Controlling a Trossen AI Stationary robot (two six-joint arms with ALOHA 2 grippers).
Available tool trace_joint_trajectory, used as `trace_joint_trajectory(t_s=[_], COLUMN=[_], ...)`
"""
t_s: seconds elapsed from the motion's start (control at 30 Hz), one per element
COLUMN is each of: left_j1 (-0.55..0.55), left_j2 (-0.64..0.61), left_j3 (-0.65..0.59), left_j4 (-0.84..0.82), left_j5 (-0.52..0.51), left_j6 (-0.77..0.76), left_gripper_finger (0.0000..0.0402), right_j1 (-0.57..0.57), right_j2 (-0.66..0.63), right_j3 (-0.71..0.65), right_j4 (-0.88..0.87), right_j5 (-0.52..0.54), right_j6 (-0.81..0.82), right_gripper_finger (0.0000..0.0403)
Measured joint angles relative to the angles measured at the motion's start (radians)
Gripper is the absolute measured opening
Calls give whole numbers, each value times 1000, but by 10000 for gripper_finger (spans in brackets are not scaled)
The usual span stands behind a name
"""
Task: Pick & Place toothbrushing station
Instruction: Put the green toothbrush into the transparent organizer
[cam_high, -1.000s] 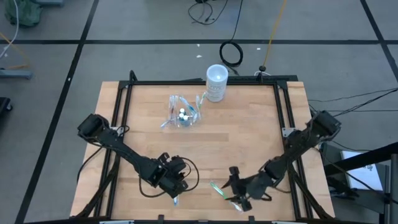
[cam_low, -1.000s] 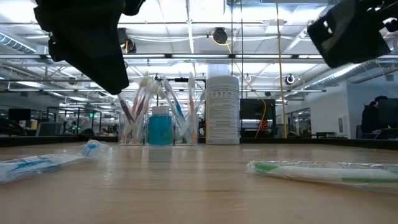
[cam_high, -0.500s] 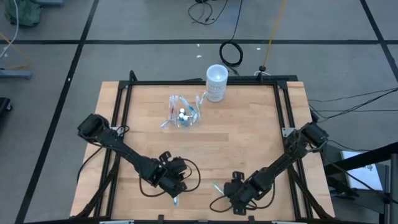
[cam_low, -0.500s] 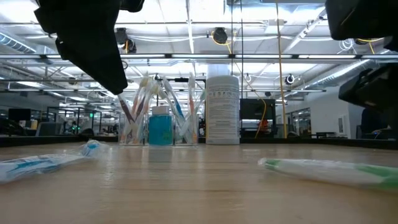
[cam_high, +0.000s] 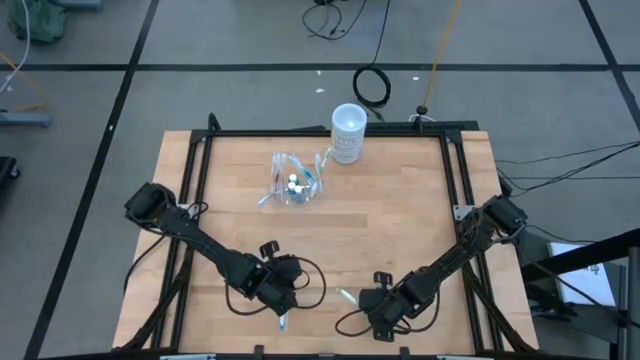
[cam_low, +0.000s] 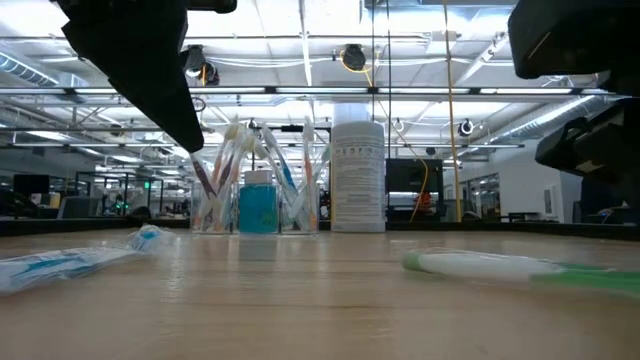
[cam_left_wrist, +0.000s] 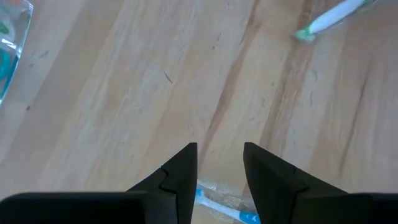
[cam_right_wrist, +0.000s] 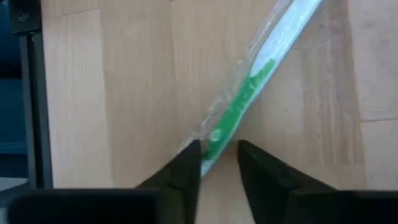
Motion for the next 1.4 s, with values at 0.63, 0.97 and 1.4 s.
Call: trace_joint_trajectory(t_s=[0.63,0.97,1.4], left_j1=[10,72,251], left_j2=[0,0,158], left_j3=[0,0,0], left_j4=[33,415,617], left_j5=[-35,22,262], left_j6=[67,519,617], left_gripper_finger=[136,140,247], right_j1=[-93,-169,-182], right_j2=[-176,-189,-189], right_j3=[0,-25,-92], right_j4=[-90,-85,-53], right_j5=[186,220,250], right_j6=[-443,-607,-640], right_gripper_finger=[1,0,0])
